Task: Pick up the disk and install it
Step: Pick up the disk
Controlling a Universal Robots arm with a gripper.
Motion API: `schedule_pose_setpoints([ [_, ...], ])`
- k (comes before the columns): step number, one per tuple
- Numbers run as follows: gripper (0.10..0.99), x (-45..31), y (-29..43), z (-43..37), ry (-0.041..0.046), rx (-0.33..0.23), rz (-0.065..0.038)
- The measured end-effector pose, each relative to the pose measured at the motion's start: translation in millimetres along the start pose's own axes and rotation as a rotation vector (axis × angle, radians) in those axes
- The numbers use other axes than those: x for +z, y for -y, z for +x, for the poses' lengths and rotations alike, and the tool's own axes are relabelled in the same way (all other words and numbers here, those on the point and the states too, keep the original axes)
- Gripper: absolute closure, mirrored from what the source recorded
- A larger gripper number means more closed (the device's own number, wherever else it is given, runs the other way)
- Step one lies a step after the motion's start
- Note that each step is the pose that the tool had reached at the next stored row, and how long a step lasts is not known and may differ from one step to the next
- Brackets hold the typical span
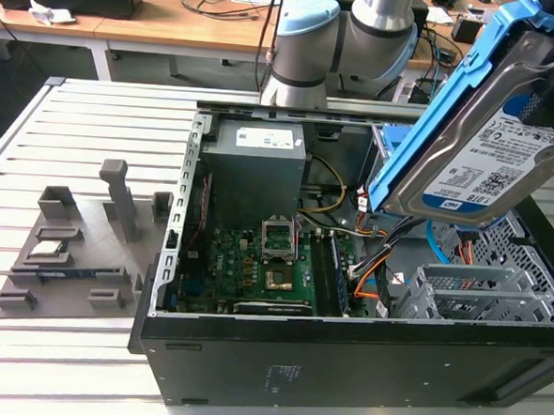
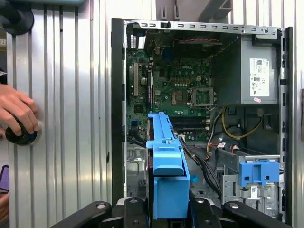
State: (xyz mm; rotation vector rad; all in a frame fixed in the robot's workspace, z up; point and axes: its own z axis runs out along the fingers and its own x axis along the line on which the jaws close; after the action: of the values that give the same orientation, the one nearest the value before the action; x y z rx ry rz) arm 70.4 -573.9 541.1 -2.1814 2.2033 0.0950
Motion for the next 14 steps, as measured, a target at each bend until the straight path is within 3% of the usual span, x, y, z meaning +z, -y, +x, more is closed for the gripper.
schedule_pose_setpoints([
  [1, 0.722, 1.8, 3.5, 0.1, -0.0087, 0.0, -0.001],
  [7, 0.722, 7.3, 20.7, 0.3, -0.0297, 0.001, -0.004],
  [8, 0.722, 8.7, 24.8, 0.3, -0.0368, 0.001, -0.005],
  [14, 0.722, 13.7, 36.9, 0.6, -0.062, 0.001, -0.007],
])
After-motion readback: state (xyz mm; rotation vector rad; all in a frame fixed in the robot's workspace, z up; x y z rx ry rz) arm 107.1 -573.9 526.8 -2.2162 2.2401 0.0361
